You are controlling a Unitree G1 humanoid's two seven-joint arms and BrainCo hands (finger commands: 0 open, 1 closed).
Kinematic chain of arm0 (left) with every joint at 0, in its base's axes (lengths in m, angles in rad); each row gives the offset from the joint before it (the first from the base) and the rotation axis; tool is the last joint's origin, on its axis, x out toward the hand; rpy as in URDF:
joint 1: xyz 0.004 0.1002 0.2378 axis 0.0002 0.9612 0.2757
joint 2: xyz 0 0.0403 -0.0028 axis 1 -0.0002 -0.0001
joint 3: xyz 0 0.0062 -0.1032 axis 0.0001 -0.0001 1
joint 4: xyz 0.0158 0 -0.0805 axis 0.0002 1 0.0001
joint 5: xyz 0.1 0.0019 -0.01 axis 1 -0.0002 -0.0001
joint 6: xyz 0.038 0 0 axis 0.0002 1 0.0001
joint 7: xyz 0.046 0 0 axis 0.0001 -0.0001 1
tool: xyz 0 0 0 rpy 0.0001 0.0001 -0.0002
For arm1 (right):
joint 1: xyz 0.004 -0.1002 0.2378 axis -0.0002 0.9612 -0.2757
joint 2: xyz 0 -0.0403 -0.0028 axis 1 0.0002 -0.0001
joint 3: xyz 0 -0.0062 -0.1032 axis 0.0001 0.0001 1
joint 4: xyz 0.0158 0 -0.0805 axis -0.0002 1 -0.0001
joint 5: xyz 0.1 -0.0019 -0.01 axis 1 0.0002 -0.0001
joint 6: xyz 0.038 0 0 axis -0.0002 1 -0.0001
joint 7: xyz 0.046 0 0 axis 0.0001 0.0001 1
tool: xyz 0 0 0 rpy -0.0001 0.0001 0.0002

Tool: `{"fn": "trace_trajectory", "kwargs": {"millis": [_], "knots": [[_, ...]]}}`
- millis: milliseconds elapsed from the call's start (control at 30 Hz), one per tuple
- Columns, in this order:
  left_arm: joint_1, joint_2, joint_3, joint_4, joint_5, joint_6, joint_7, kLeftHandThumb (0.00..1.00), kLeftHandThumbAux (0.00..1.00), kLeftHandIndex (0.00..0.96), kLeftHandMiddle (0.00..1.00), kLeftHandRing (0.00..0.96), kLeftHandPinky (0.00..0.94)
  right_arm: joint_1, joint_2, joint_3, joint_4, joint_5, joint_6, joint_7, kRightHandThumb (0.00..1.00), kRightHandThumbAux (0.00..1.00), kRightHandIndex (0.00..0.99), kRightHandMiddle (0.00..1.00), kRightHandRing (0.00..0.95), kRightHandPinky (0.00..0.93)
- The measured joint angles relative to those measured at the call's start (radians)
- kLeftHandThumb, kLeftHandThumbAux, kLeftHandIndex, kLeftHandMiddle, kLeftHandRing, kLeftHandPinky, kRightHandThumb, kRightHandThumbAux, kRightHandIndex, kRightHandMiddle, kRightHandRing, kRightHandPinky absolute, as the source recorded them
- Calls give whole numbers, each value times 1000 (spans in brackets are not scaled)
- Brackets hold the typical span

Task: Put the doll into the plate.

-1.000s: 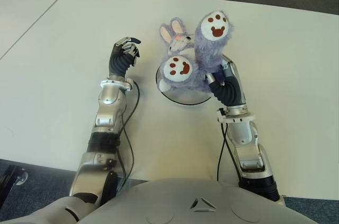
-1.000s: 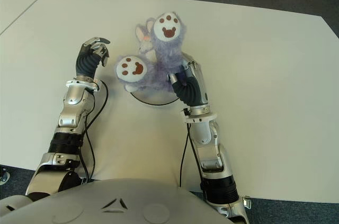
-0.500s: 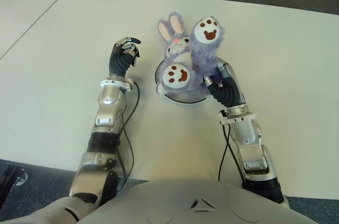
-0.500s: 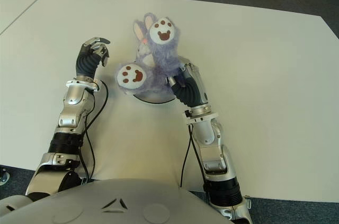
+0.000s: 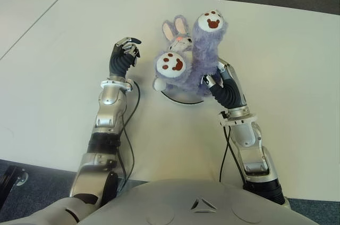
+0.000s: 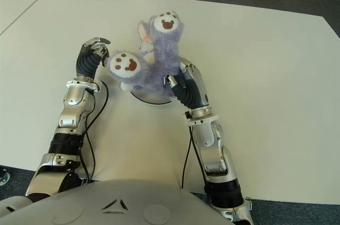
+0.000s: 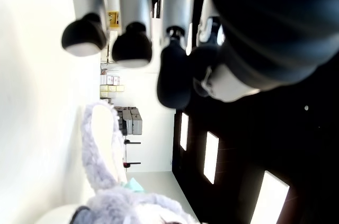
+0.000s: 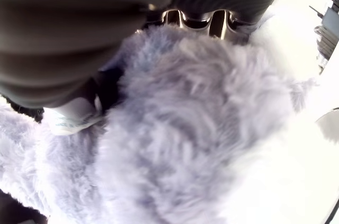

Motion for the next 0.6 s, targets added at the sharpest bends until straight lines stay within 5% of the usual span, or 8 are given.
{"fn": "trace_trajectory", "kwargs": {"millis": [200,600], "knots": [[1,0,0,-4,-1,7,0,712,703,444,838,846,853,10,-1,2,-8,4,0,15,671,296,18,24,27,79],[7,-1,0,-21,-2,33,0,712,703,444,844,851,856,24,-52,-2,-63,42,15,131,609,215,0,0,0,1]]}}
